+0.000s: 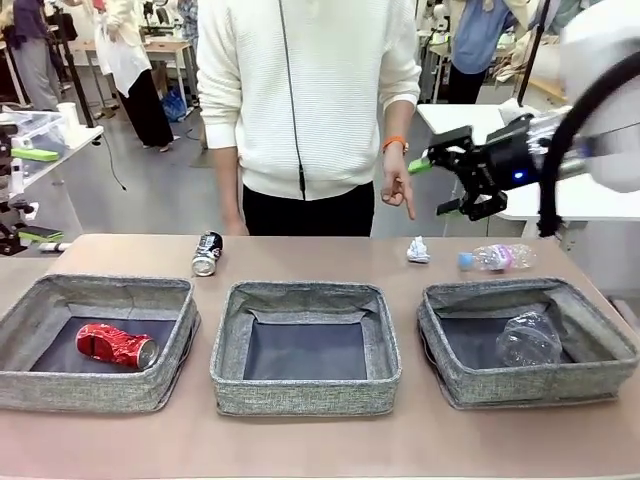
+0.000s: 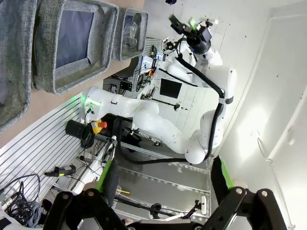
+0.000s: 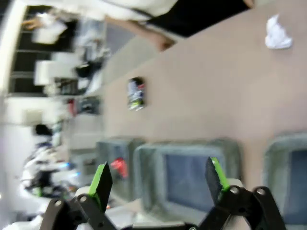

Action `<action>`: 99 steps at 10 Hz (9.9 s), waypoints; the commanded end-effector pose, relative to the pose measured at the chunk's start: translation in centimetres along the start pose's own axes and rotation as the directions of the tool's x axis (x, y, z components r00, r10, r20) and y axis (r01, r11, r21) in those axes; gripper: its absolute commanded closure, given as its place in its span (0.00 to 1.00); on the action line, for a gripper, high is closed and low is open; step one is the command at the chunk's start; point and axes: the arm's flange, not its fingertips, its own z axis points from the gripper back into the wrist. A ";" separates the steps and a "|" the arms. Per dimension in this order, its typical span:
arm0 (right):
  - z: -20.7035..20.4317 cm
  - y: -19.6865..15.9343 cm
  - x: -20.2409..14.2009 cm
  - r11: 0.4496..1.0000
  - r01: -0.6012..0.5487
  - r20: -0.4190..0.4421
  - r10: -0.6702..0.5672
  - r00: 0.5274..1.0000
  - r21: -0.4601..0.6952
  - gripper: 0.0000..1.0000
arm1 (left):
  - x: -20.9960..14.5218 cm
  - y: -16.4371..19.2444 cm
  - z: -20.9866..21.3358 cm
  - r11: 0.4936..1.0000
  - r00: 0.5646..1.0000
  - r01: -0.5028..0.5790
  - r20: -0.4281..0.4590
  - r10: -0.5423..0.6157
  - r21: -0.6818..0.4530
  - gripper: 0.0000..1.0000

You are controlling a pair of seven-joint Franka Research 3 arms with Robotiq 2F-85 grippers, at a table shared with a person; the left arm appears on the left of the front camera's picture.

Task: Sort the waste into the appropriate baskets.
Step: Pick up the waste item pointed out by the person, then place the picked waste into the Fabric basket indicated by the person.

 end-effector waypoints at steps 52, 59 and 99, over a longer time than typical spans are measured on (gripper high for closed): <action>3.9 -0.1 3.8 0.803 -0.278 -0.219 0.188 0.957 -0.526 1.00 | -0.3 -0.4 -0.1 1.000 1.000 -0.005 -0.001 0.005 -0.019 0.00; 2.0 5.6 3.0 0.622 -0.297 -0.310 0.090 0.946 -0.724 0.95 | -0.3 -0.4 -0.1 1.000 1.000 -0.005 -0.001 0.005 -0.019 0.00; 1.7 37.9 -12.7 0.613 -0.400 -0.467 0.057 0.883 -0.682 0.95 | -0.3 -0.4 -0.1 1.000 1.000 -0.005 -0.001 0.005 -0.019 0.00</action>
